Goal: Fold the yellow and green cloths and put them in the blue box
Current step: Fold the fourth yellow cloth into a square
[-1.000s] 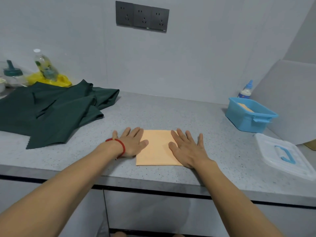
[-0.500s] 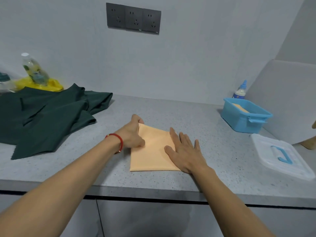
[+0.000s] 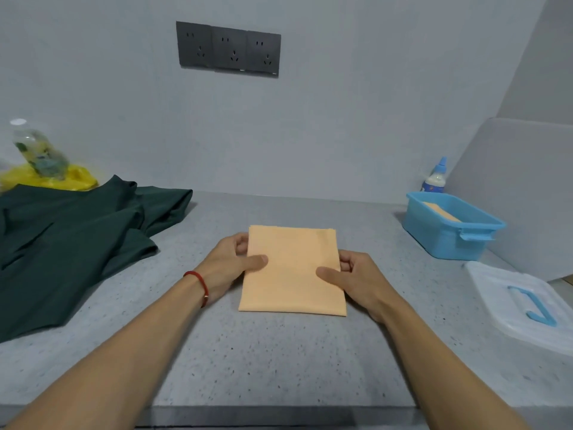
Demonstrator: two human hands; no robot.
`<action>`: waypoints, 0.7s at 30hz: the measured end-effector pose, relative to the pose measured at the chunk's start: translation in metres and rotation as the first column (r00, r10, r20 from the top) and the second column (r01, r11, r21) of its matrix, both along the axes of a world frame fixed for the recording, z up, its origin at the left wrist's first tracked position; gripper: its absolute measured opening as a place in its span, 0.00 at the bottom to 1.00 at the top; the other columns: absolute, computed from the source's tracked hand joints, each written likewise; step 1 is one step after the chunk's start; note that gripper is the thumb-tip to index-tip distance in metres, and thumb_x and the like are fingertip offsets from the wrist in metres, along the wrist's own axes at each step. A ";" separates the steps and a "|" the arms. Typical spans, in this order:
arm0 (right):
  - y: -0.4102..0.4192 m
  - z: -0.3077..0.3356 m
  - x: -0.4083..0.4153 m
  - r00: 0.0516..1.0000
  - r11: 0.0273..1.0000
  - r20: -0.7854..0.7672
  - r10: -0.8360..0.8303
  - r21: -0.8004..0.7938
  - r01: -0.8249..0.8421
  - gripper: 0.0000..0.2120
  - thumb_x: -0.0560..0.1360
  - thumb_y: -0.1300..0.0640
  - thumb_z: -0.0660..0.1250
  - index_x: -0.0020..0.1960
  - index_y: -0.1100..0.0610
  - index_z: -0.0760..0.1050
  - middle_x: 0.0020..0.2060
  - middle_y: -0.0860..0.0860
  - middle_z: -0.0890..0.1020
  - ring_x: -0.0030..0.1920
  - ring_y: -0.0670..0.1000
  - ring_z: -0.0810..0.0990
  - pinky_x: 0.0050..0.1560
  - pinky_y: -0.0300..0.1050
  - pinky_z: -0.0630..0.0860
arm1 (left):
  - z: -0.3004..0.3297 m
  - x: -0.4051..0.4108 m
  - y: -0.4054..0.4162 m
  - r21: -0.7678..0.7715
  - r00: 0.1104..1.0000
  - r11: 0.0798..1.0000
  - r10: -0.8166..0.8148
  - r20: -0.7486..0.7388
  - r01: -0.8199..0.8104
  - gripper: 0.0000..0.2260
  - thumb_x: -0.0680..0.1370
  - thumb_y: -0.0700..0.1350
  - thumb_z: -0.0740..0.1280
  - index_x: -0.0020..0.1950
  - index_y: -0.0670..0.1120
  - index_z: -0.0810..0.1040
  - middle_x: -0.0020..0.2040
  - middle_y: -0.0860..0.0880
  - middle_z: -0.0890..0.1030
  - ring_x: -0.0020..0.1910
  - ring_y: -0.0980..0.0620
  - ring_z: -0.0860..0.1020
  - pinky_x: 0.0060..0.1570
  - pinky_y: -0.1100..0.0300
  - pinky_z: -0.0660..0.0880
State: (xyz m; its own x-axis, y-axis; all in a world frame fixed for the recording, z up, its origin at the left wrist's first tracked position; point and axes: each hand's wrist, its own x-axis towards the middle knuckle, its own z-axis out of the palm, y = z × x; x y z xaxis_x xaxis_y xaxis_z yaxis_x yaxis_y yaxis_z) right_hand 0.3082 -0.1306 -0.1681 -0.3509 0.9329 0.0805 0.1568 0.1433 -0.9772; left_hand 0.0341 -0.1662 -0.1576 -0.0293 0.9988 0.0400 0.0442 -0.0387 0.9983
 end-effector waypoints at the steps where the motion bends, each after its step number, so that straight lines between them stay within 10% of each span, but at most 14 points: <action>1: 0.001 0.000 0.001 1.000 1.000 -0.018 0.001 0.000 -0.002 0.13 0.76 0.60 0.75 0.60 0.57 0.81 0.53 0.52 0.87 0.53 0.54 0.87 0.51 0.45 0.83 | -0.002 -0.003 0.001 -0.030 0.999 0.999 -0.044 0.030 0.045 0.17 0.77 0.33 0.72 0.64 0.42 0.76 0.57 0.45 0.85 0.60 0.44 0.82 0.62 0.50 0.77; 7: 0.004 0.001 0.005 0.996 0.999 -0.082 0.036 -0.034 -0.039 0.13 0.78 0.58 0.73 0.62 0.55 0.81 0.52 0.54 0.87 0.50 0.54 0.87 0.45 0.42 0.82 | -0.003 -0.004 0.002 -0.006 0.973 0.998 -0.067 -0.222 0.067 0.14 0.79 0.34 0.67 0.61 0.46 0.72 0.52 0.47 0.87 0.52 0.43 0.85 0.57 0.37 0.78; 14: 0.012 -0.002 0.009 0.992 0.999 -0.120 0.030 -0.034 -0.034 0.13 0.72 0.62 0.67 0.54 0.51 0.83 0.39 0.59 0.83 0.31 0.54 0.70 0.28 0.41 0.68 | -0.007 -0.011 0.001 0.050 0.993 0.994 -0.093 -0.073 0.097 0.15 0.79 0.32 0.67 0.63 0.44 0.71 0.55 0.41 0.85 0.57 0.34 0.81 0.61 0.29 0.71; 21: 0.009 0.001 0.008 0.978 1.000 -0.208 -0.030 -0.007 0.029 0.10 0.76 0.71 0.66 0.50 0.59 0.82 0.49 0.64 0.85 0.46 0.64 0.80 0.45 0.56 0.73 | -0.009 -0.014 0.000 0.111 0.992 0.986 -0.127 0.014 0.124 0.13 0.79 0.27 0.63 0.47 0.44 0.79 0.49 0.41 0.84 0.47 0.40 0.78 0.45 0.53 0.73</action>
